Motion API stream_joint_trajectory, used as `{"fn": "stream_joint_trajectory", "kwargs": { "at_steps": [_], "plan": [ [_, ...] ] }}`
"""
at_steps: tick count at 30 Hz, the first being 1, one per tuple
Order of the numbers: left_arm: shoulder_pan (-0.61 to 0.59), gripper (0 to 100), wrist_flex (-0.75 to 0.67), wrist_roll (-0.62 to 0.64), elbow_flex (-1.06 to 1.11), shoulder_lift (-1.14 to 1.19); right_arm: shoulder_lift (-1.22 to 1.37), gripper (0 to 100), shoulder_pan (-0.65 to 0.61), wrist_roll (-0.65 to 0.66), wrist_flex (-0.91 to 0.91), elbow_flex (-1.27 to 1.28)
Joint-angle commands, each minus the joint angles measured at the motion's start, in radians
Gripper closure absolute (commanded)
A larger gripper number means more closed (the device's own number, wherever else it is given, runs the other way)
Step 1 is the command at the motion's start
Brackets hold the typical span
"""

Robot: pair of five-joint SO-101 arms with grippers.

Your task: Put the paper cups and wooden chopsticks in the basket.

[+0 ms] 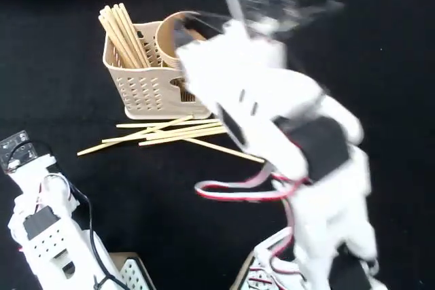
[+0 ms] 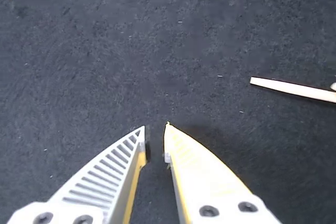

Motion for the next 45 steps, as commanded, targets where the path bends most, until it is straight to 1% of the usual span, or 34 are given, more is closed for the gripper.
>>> {"fn": "stream_joint_trajectory", "kwargs": {
  "at_steps": [1,5,8,11,12,14,17,20,22,24,26,28,30,32,35,40,42,45],
  "plan": [
    [0.028,92,-0.011,0.003,-0.038,-0.005,-0.117,96.1,0.127,0.003,0.095,0.156],
    [0.031,92,-0.011,0.000,-0.039,-0.005,-0.237,96.1,0.288,0.003,0.109,0.473],
    [0.042,91,-0.009,-0.077,-0.051,-0.003,-0.309,95.9,0.390,0.020,0.098,0.717],
    [0.108,91,0.028,-0.169,-0.087,0.005,-0.349,95.9,0.468,0.103,-0.002,0.964],
    [0.125,91,0.055,-0.170,-0.117,0.008,-0.351,95.9,0.486,0.133,-0.060,1.046],
    [0.174,91,0.157,-0.163,-0.217,0.031,-0.352,95.9,0.514,0.166,-0.187,1.198],
    [0.289,90,0.350,-0.195,-0.421,0.129,-0.358,95.9,0.520,0.150,-0.321,1.362],
    [0.458,85,0.522,-0.290,-0.590,0.252,-0.358,95.9,0.523,0.126,-0.387,1.434],
    [0.575,84,0.594,-0.339,-0.665,0.316,-0.358,95.9,0.529,0.110,-0.430,1.471],
    [0.684,84,0.629,-0.358,-0.723,0.362,-0.358,95.9,0.542,0.095,-0.479,1.511],
    [0.779,83,0.635,-0.362,-0.759,0.390,-0.358,95.9,0.595,0.074,-0.502,1.523],
    [0.863,83,0.631,-0.362,-0.782,0.414,-0.358,95.9,0.690,0.040,-0.496,1.506],
    [0.923,83,0.585,-0.358,-0.786,0.445,-0.358,95.9,0.781,0.025,-0.459,1.483],
    [0.966,82,0.528,-0.358,-0.786,0.496,-0.358,95.7,0.838,0.025,-0.433,1.486],
    [1.017,76,0.434,-0.356,-0.786,0.617,-0.358,95.6,0.876,0.025,-0.430,1.517],
    [1.076,78,0.279,-0.356,-0.831,0.864,-0.358,95.6,0.925,0.025,-0.559,1.586],
    [1.076,78,0.245,-0.356,-0.863,0.947,-0.358,95.6,0.927,0.025,-0.595,1.607],
    [1.059,78,0.221,-0.361,-0.911,1.048,-0.358,95.6,0.922,0.025,-0.594,1.607]
  ]
}}
